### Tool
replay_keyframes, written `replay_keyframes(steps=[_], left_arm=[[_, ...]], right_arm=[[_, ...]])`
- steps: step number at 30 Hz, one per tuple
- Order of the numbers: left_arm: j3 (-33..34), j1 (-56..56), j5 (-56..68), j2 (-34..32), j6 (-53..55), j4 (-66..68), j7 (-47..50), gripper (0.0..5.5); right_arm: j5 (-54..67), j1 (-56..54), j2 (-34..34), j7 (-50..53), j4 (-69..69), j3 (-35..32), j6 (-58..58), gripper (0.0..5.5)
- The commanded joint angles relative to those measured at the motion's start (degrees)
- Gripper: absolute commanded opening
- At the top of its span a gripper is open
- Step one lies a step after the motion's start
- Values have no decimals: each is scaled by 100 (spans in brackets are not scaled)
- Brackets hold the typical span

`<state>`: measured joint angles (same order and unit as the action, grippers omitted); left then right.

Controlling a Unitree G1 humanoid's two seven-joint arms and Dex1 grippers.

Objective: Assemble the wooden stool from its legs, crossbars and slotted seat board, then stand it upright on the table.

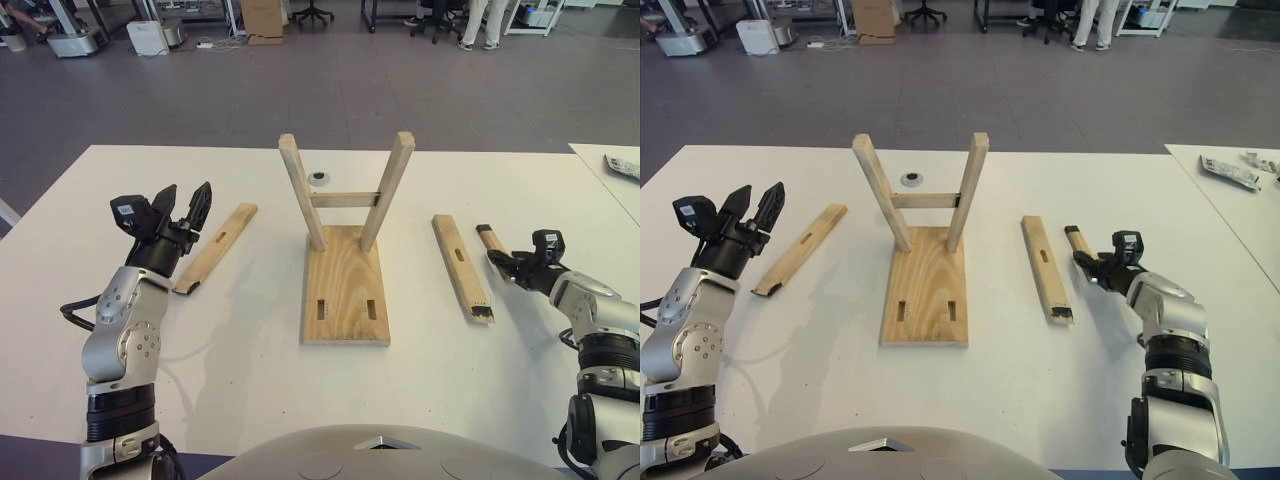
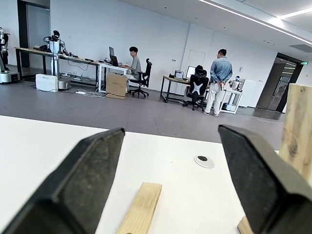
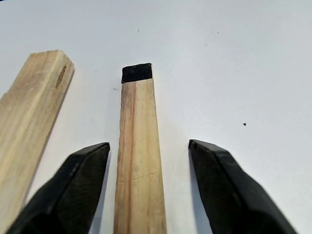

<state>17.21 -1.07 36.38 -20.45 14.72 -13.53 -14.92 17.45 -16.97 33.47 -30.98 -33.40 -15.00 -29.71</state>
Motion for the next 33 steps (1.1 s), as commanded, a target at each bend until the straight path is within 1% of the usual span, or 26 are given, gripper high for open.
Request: replay_keyframes(steps=[1, 6, 8, 12, 14, 16, 20, 24, 28, 30, 33], left_arm=[[50, -48, -17, 52, 149, 49, 0, 354], [-180, -113, -292, -40, 541, 68, 129, 354], [-228, -206, -493, -101, 540, 51, 149, 354], [-291, -380, -740, -28, 464, 5, 173, 354], [-55, -587, -335, 72, 527, 116, 24, 354], [234, -969, -6, 32, 607, 260, 9, 354], [338, -1880, 508, -158, 931, 204, -96, 354], [74, -3052, 1099, -343, 1646, 86, -243, 354], [-156, -4182, 1926, -189, 2425, 4, -87, 354], [-217, -4450, 2151, -63, 2608, -30, 34, 354], [-214, -4537, 2263, -33, 2716, -48, 134, 354]], right_arm=[[-218, 341, -182, -168, -479, 378, -315, 242], [-219, 391, -264, -155, -530, 509, -237, 167], [-192, 383, -318, -120, -526, 499, -178, 134], [-140, 311, -432, 141, -491, 324, 81, 132], [-13, 162, -548, 362, -266, 111, 358, 132], [218, -166, -631, 540, 228, -185, 684, 132], [458, -1003, -567, 828, 1168, -510, 951, 132], [531, -1846, -548, 909, 2223, -347, 842, 131], [654, -2364, -801, 765, 3372, 264, 667, 131], [743, -2400, -911, 654, 3791, 527, 533, 131], [784, -2388, -932, 645, 3960, 593, 425, 131]])
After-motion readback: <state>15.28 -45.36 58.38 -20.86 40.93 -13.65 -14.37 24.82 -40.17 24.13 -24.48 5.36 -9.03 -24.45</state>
